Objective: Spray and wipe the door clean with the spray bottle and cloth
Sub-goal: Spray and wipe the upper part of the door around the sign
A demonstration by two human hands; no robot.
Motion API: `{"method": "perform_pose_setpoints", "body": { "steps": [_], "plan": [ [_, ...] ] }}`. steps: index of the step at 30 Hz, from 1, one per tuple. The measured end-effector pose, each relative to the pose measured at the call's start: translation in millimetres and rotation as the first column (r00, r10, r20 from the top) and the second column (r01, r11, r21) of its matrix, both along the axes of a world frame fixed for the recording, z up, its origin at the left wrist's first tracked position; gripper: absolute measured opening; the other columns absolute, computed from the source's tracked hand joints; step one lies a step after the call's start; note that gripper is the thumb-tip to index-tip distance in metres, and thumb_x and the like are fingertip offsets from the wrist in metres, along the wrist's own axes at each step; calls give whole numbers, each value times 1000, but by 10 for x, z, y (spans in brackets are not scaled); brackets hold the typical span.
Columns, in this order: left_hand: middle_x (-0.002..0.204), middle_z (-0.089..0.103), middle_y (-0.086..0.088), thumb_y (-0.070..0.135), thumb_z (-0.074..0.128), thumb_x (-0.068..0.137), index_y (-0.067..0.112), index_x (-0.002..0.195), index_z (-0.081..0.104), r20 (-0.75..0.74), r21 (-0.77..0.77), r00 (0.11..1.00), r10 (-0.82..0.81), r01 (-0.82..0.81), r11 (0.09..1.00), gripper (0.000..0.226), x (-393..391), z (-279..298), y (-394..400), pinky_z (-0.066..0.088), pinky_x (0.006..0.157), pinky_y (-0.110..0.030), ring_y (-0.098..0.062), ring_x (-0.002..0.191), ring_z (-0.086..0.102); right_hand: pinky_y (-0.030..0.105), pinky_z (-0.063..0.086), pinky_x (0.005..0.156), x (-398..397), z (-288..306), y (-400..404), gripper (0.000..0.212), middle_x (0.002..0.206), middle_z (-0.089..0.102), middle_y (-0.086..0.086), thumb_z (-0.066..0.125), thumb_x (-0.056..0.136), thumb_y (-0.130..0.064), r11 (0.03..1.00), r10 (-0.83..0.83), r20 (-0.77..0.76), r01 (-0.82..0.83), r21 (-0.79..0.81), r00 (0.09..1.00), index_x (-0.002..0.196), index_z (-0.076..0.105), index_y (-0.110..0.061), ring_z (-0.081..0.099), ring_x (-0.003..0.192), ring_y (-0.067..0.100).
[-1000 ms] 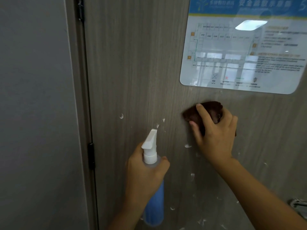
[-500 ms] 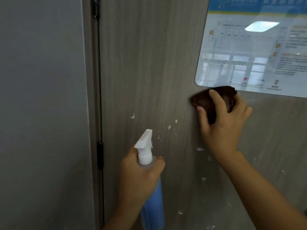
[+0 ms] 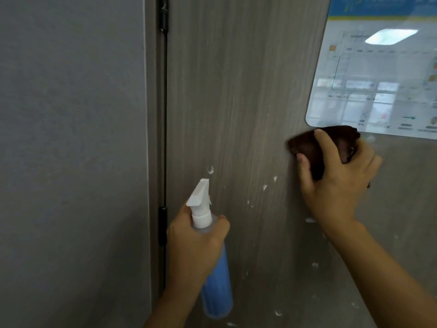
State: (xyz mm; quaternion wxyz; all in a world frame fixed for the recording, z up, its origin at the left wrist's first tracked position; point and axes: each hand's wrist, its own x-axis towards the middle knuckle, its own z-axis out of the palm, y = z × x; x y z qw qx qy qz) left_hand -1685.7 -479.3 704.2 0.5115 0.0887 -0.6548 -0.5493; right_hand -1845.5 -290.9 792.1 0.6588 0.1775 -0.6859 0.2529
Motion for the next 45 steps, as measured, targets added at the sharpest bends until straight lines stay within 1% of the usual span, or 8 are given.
{"method": "perform_pose_setpoints", "body": {
  "steps": [10,20,24,28,33,37,41,45],
  "plan": [
    [69,67,2,46,72,62,21,81,63,150,-80,970,-192,205,975,32,-60,-142,377,60,60,-42,-15,59,66,49,37,87,63,22,20,48,134,47,33,53,103,-52,989,-122,69,116,86,990,144,56,-27,47,102,44],
    [65,64,-2,42,73,65,27,82,60,127,-117,957,-260,275,954,26,-105,-54,484,57,57,-46,-20,57,64,52,37,93,112,15,31,46,139,45,30,55,103,-47,985,-152,80,145,89,985,145,57,-27,47,106,45],
    [63,64,-2,40,74,66,21,76,60,99,-138,954,-282,294,946,25,-105,-4,488,57,55,-44,-22,56,64,51,37,92,108,13,21,46,140,43,27,53,103,-49,985,-155,78,148,85,985,145,56,-29,45,106,42],
    [63,65,-2,38,76,64,18,75,63,78,-89,941,-329,336,938,26,-80,-15,453,53,51,-27,-13,54,63,53,37,95,81,-10,6,46,139,43,25,55,103,-48,983,-175,34,173,65,984,144,57,-28,40,113,40],
    [67,68,0,29,80,65,14,75,65,45,-43,972,-230,232,972,24,-17,-15,175,51,53,-17,-8,57,65,55,40,94,72,-145,-139,43,132,51,27,60,101,-46,975,-180,-37,183,124,983,139,64,-25,42,116,43],
    [72,70,3,29,79,67,15,79,65,56,-81,986,-159,163,983,23,36,-18,0,54,58,-19,-12,64,69,51,47,85,123,-448,-415,39,130,48,23,65,99,-45,942,-114,-129,149,302,985,133,70,-26,45,109,41],
    [74,70,3,33,78,67,15,79,65,42,-73,989,-140,143,987,25,102,-36,-91,56,62,-19,-15,69,70,50,49,83,179,-833,-451,39,127,47,17,78,90,-41,826,-33,-231,157,542,972,127,74,-30,48,106,38],
    [71,69,-2,25,78,69,12,75,64,40,-87,988,-148,151,985,20,155,-71,-150,56,62,-20,-17,65,69,49,49,85,136,-577,-293,35,131,45,16,65,99,-44,895,-42,-191,122,428,981,131,71,-32,47,109,39]
  ]
}}
